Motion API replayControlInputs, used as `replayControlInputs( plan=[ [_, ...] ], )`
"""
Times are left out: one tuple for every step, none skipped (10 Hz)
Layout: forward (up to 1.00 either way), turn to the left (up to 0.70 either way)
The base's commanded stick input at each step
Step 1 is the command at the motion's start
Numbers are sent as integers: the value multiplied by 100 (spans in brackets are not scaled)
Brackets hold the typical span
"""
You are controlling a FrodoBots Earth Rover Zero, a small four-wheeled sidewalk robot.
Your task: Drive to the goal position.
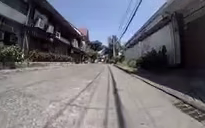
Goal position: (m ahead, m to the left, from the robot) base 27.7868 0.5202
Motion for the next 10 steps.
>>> replayControlInputs(
  plan=[
    [100, -28],
    [100, -38],
    [100, -40],
    [100, -40],
    [100, -40],
    [100, -10],
    [100, -4],
    [100, 0],
    [100, 0],
    [100, 0]
  ],
)
